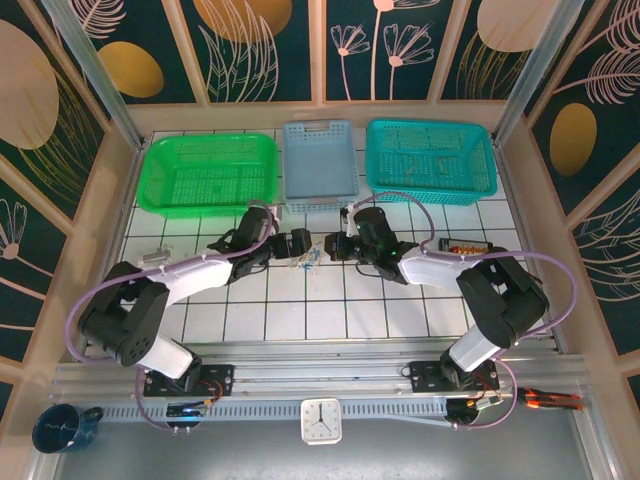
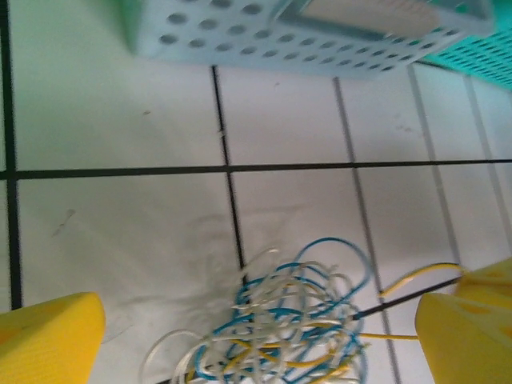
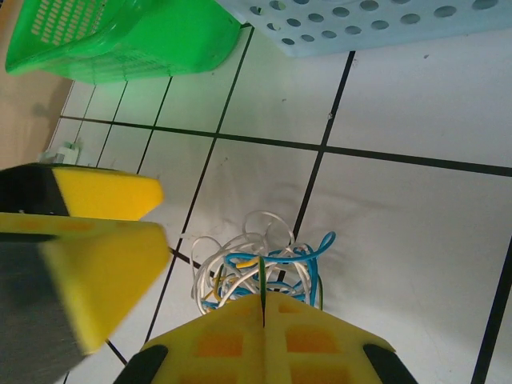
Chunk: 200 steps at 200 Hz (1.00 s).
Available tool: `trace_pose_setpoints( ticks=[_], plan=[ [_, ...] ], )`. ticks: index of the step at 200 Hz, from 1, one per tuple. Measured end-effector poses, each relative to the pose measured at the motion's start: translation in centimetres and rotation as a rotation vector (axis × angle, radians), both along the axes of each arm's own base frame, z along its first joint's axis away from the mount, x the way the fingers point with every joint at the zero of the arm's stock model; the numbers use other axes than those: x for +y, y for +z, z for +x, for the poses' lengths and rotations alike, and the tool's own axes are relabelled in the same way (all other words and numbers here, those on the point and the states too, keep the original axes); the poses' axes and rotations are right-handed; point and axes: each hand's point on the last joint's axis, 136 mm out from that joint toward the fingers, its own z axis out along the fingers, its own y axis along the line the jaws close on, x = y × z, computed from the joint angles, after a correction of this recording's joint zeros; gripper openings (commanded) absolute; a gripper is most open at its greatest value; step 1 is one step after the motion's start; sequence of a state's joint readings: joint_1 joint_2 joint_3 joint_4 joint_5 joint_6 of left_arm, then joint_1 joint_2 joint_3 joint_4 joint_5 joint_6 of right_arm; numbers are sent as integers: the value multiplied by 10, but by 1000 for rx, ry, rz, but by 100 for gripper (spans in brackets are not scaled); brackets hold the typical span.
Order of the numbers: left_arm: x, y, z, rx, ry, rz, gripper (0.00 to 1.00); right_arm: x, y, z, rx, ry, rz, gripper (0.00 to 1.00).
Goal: Untangle the cables
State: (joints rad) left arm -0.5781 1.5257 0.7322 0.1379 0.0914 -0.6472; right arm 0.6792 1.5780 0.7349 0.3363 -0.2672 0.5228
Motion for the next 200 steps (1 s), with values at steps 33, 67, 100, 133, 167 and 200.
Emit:
trace_pose_setpoints(
  ticks=[33,67,100,133,167,200],
  plan=[
    [-4,-17,-4,20,-23,59,99,-1,1,-1,3,-4,4,0],
    [-15,-21,-3,8,-49,92,99,-2,4,-1,0,-10,13,0],
    [-15,-34,-4,16,-48,144,99,-16,9,3,10,-55,37,0],
    [-8,-45,-3,25,-32,188,99,-32,32,12,-15,-106,95,0],
    [-3,-52,-2,28,-18,218,99,-39,61,15,-63,-122,148,0],
    [-1,-53,-2,24,-14,226,99,-65,91,26,-123,-184,184,0]
  ],
)
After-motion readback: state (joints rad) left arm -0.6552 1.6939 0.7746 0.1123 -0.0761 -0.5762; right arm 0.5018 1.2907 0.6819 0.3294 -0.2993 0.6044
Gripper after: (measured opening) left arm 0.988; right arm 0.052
